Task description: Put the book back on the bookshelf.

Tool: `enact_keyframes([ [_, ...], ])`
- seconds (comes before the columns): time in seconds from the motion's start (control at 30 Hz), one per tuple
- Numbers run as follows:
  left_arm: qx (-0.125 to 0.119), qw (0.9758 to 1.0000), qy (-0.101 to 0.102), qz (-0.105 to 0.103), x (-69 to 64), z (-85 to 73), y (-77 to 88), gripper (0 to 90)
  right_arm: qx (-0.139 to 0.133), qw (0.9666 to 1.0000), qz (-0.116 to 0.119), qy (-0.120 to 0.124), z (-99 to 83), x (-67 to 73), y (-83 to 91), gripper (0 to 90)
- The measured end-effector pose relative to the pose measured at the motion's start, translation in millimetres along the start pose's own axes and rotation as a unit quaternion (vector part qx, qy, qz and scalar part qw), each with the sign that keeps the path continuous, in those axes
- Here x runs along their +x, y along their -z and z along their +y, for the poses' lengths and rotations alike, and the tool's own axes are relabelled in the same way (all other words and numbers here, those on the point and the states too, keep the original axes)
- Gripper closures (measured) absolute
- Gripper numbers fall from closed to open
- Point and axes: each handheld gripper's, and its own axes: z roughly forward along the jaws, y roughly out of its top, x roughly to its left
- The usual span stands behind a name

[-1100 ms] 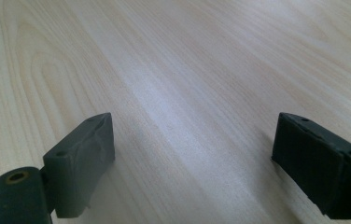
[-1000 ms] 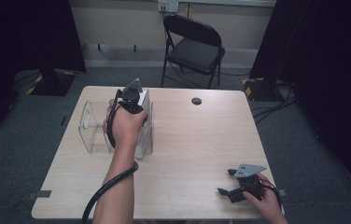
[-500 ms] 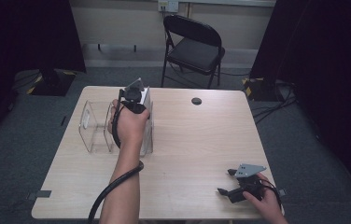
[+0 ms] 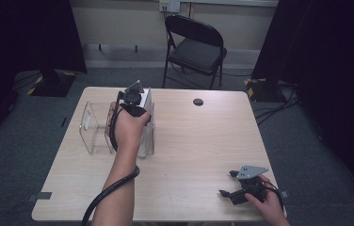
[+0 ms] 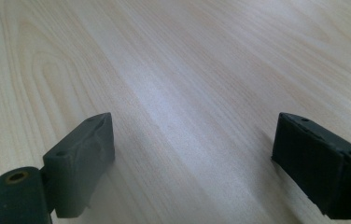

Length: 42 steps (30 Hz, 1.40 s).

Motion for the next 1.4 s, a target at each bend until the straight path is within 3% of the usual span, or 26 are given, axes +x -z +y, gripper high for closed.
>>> enact_keyframes([
  [0.17, 0.010, 0.9997, -0.020, -0.005, -3.8, -3.0, 5.5, 46.7, 0.001, 1.0000, 0.001, 0.000, 0.0, 0.3, 0.1, 12.0],
  [0.37, 0.005, 0.9992, -0.037, -0.014, -3.0, -6.8, 11.7, 45.4, 0.001, 1.0000, 0.001, -0.001, 0.0, 0.3, 0.1, 12.0],
  [0.6, -0.002, 0.9986, -0.037, -0.037, 3.2, -13.9, 11.5, 42.4, 0.001, 1.0000, 0.001, -0.001, 0.0, 0.3, 0.1, 12.1],
  [0.7, -0.001, 0.9981, -0.050, -0.038, 2.6, -16.4, 12.1, 41.7, 0.001, 1.0000, 0.001, -0.001, 0.0, 0.3, 0.1, 12.1],
  [0.87, -0.007, 0.9979, -0.043, -0.048, 6.7, -21.3, 15.4, 40.2, 0.002, 1.0000, 0.001, 0.001, -0.1, 0.2, 0.1, 12.0],
  [1.1, -0.012, 0.9954, -0.056, -0.077, 15.2, -30.9, 19.3, 36.4, 0.002, 1.0000, 0.001, 0.000, -0.1, 0.2, 0.1, 12.1],
  [1.33, -0.016, 0.9940, -0.056, -0.092, 22.1, -39.6, 18.6, 33.6, 0.001, 1.0000, 0.001, 0.000, 0.0, 0.2, 0.1, 12.0],
  [1.4, -0.016, 0.9934, -0.068, -0.092, 23.6, -41.3, 17.3, 33.8, 0.002, 1.0000, 0.001, 0.000, 0.0, 0.2, 0.1, 12.0],
])
